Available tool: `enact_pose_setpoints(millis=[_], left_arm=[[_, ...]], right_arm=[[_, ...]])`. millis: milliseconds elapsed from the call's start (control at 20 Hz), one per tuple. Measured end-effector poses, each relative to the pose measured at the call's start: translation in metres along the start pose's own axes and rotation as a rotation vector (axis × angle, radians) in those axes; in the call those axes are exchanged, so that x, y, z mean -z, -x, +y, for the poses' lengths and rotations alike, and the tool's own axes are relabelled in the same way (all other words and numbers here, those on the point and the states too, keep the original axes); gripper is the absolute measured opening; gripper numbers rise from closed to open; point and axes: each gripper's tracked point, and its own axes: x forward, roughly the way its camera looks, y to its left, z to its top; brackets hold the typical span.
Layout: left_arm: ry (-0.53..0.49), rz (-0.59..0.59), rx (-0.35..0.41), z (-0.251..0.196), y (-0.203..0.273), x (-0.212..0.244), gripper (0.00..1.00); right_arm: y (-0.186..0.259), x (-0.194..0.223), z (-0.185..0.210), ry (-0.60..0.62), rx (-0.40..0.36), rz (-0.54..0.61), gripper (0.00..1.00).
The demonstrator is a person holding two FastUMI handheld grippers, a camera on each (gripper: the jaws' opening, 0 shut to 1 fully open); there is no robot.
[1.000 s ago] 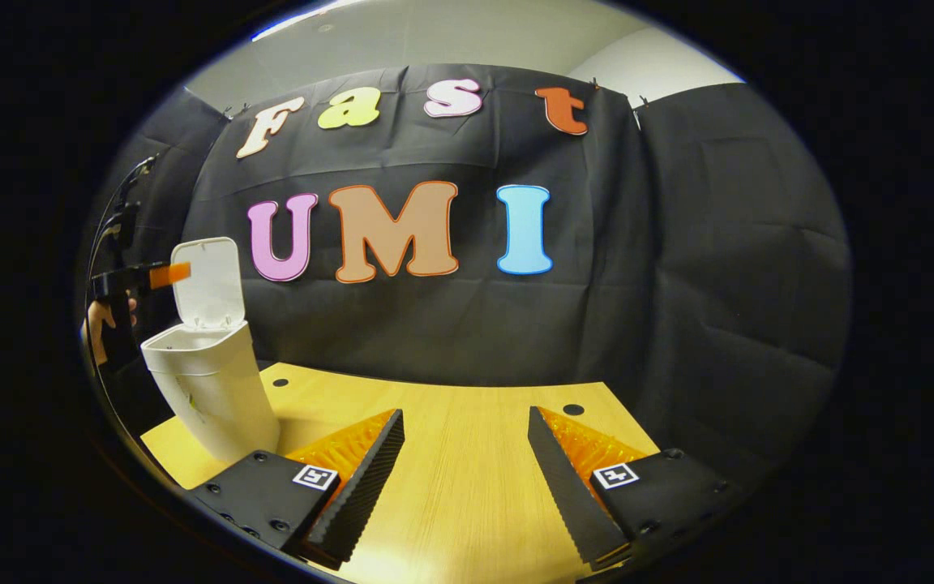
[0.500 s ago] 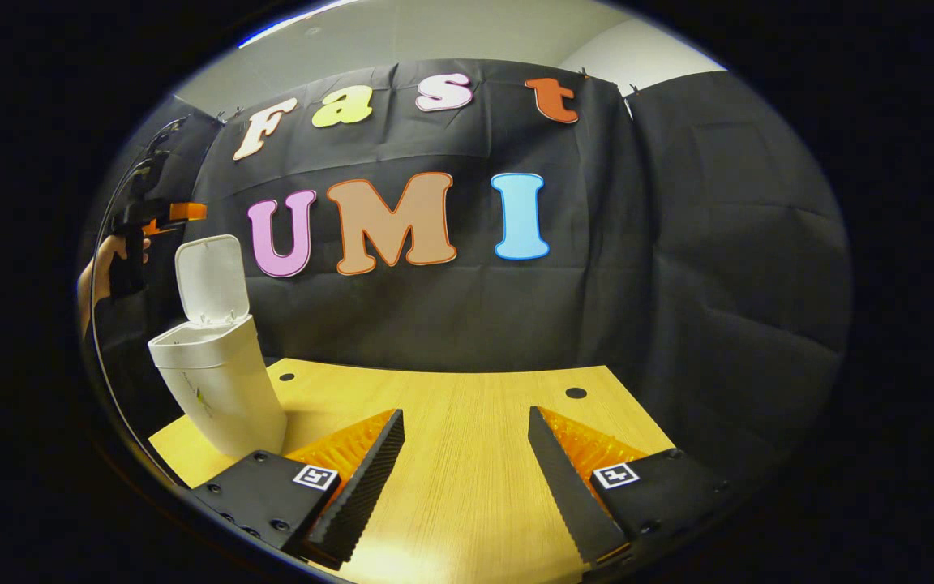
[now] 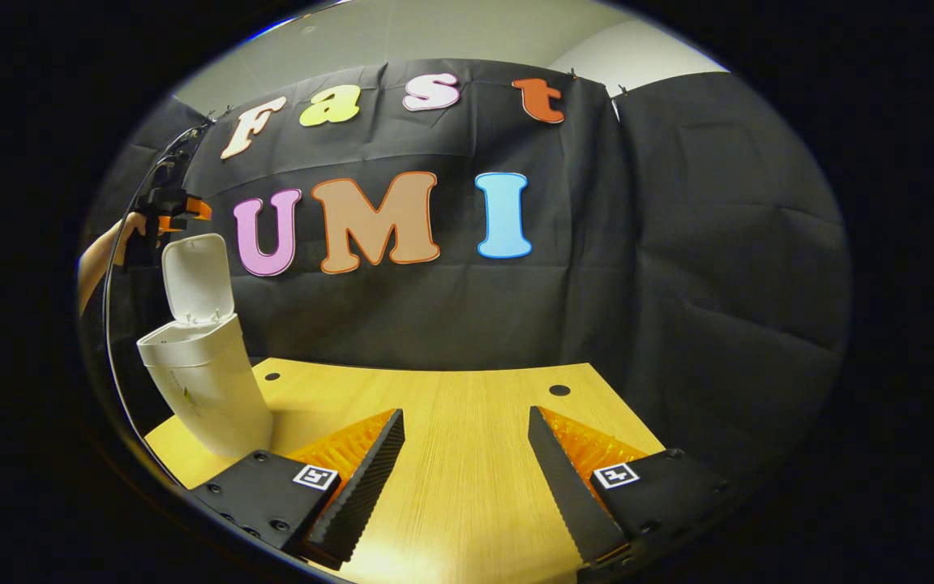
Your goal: Press the lid of the desktop garbage bin to open it, pick up the crumpled paper on the desktop and throw it into the bin, then pick up the pop can on the desktop and drop it into the bin, and finally close the garbage bin lid.
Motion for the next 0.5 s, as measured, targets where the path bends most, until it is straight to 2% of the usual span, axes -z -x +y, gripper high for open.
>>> enact_pose_setpoints(millis=[300, 500], left_arm=[[-0.016, 0.106, -0.014, 0.006, -0.019, 0.033, 0.92], [-0.007, 0.093, 0.001, 0.000, -0.009, 0.032, 0.93]], right_arm=[[0.001, -0.002, -0.006, 0.000, 0.023, 0.000, 0.98], [-0.001, -0.001, -0.006, 0.000, 0.018, 0.007, 0.98]])
